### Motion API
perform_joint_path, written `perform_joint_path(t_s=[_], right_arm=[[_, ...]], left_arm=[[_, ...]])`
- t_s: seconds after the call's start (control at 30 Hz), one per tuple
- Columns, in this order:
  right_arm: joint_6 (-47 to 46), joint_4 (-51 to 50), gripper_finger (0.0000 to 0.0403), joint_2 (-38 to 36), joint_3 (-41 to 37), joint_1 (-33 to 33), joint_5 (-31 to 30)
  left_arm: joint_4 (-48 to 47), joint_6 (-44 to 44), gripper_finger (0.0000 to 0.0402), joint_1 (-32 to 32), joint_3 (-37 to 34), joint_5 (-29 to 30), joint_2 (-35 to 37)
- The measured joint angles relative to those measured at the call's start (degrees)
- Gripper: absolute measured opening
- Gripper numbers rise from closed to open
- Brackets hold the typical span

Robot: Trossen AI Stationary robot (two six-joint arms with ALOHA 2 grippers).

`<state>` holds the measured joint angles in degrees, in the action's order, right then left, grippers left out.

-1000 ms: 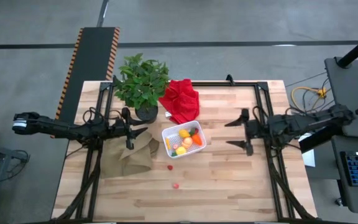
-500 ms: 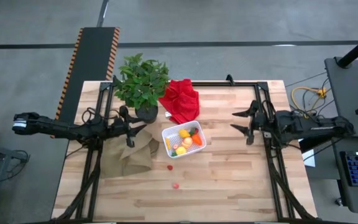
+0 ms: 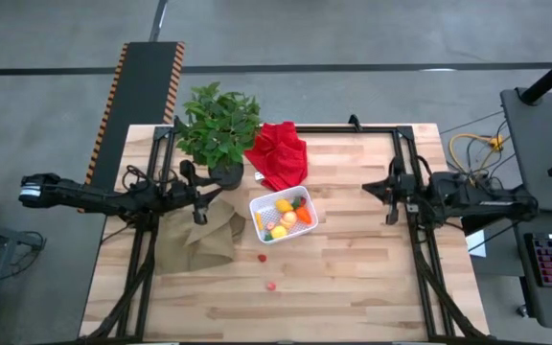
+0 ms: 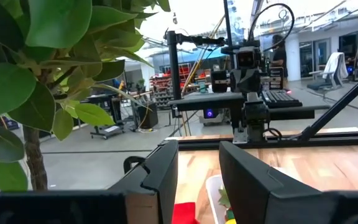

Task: Pick and placing Produce into tupperware
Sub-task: Put the red raspberry into the bin

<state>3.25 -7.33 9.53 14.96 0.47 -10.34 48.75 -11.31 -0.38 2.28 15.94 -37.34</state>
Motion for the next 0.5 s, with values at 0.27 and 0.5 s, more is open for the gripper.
perform_joint_path(t_s=[0.27,0.5], right_arm=[[-0.22,5.11,0.0009,-5.66,-7.56,-0.02,-0.18],[1.17,6.73,0.0009,-6.08,-8.77,-0.02,-0.19]], left_arm=[[-0.02,5.17,0.0105,0.00,0.00,-0.02,-0.28],[-0.12,6.02,0.0105,0.00,0.20,-0.12,-0.56]])
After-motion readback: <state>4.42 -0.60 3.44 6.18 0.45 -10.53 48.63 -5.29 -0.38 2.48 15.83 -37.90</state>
